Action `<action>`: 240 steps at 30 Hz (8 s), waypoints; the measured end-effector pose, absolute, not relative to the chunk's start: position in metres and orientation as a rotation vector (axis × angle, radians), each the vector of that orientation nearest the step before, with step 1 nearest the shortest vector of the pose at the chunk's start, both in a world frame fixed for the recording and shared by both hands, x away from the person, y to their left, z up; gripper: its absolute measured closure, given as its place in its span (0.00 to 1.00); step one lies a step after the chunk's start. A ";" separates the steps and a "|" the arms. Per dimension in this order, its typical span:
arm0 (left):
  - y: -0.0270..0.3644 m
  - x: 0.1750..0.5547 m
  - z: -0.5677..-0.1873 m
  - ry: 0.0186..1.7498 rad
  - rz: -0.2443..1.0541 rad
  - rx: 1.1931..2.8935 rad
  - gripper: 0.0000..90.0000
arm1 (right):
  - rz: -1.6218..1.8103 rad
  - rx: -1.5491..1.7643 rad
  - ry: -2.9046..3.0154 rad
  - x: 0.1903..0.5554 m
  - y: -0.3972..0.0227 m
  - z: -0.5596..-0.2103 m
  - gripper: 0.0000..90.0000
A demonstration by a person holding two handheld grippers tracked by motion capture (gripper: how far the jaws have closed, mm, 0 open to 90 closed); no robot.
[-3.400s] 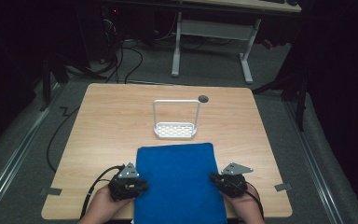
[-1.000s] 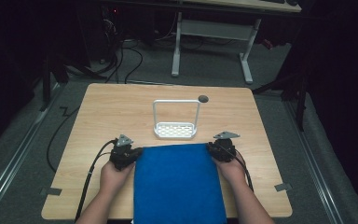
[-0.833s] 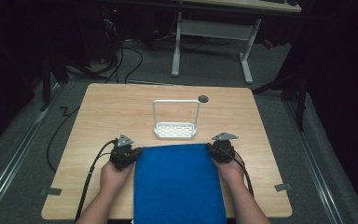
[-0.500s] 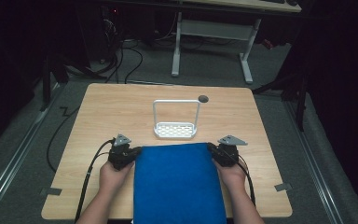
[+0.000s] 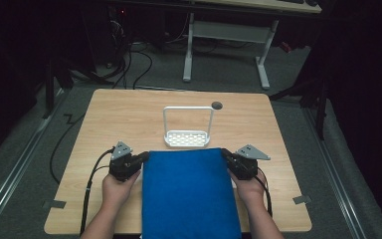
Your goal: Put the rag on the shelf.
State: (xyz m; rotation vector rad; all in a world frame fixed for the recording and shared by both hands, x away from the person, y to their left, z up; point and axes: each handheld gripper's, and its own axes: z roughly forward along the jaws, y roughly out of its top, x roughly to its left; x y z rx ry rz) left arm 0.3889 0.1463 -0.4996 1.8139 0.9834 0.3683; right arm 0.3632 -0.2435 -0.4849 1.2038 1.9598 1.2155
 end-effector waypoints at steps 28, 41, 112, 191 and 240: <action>0.146 0.348 -0.430 0.802 0.502 1.662 0.97 | 1.381 1.017 1.799 0.327 -0.244 -0.427 0.98; 0.145 0.324 -0.400 0.708 0.559 1.596 0.97 | 1.454 0.950 1.683 0.308 -0.257 -0.395 0.98; 0.136 0.538 -0.301 0.852 0.803 1.608 0.98 | 1.396 0.975 1.581 0.490 -0.250 -0.278 0.99; 0.119 0.511 -0.509 1.059 0.283 1.894 0.86 | 1.175 1.311 2.000 0.492 -0.246 -0.493 0.91; 0.187 0.461 -0.470 1.130 0.502 1.795 0.54 | 1.130 1.261 1.903 0.445 -0.279 -0.443 0.52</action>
